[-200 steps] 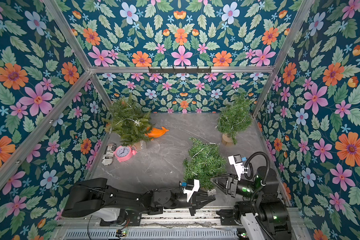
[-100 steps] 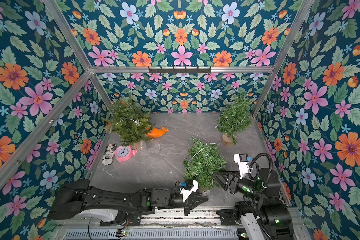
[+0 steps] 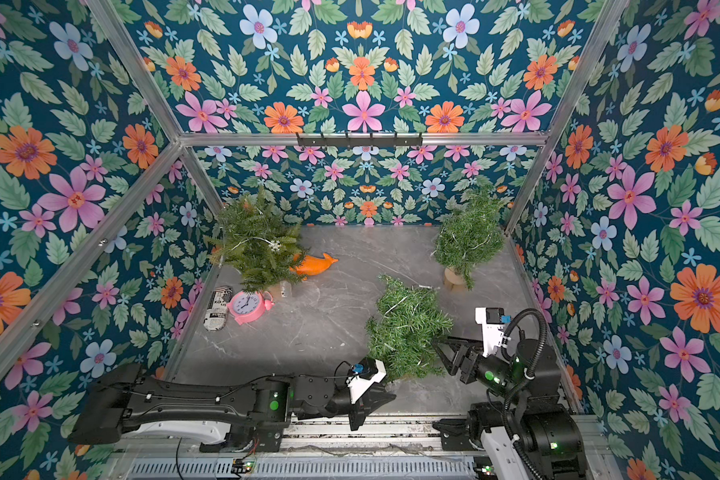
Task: Wrap string light around the christmas tree
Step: Wrap the light string around the Christmas tree.
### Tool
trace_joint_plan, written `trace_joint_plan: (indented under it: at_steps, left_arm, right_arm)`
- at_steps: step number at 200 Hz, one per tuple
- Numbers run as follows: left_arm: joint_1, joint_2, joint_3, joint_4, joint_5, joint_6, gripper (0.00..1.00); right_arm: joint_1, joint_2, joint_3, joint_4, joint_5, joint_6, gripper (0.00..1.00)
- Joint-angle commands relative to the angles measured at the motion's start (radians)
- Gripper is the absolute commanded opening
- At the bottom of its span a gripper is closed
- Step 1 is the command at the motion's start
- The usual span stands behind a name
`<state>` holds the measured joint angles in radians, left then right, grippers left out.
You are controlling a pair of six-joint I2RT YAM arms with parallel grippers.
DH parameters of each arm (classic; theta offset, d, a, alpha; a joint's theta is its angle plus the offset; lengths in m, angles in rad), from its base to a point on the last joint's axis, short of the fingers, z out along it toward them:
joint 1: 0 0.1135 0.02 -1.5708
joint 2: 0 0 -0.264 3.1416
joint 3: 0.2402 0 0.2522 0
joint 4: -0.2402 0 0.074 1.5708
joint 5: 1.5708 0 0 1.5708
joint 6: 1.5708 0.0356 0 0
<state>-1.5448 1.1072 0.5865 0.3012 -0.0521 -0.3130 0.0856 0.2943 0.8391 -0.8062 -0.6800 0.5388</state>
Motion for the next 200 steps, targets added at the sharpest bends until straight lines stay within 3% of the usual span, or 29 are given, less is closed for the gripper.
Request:
trace_joint_plan:
  at_steps: [1,51,97,200]
  left_arm:
    - [0.000,-0.030,0.011,-0.132,-0.111,0.024,0.00]
    - [0.000,-0.079,0.022,-0.230,-0.227,0.022,0.00]
    - [0.002,-0.077,0.023,-0.270,-0.426,0.001,0.00]
    - [0.051,0.016,-0.049,-0.176,-0.453,-0.056,0.00]
  right_arm:
    - [0.001,-0.006,-0.003,-0.001,0.045,-0.017,0.68]
    - [0.000,-0.017,-0.019,-0.018,0.092,-0.037,0.68]
    - [0.001,-0.020,-0.034,-0.027,0.114,-0.049,0.67]
    - [0.000,-0.024,-0.054,-0.028,0.130,-0.061,0.67]
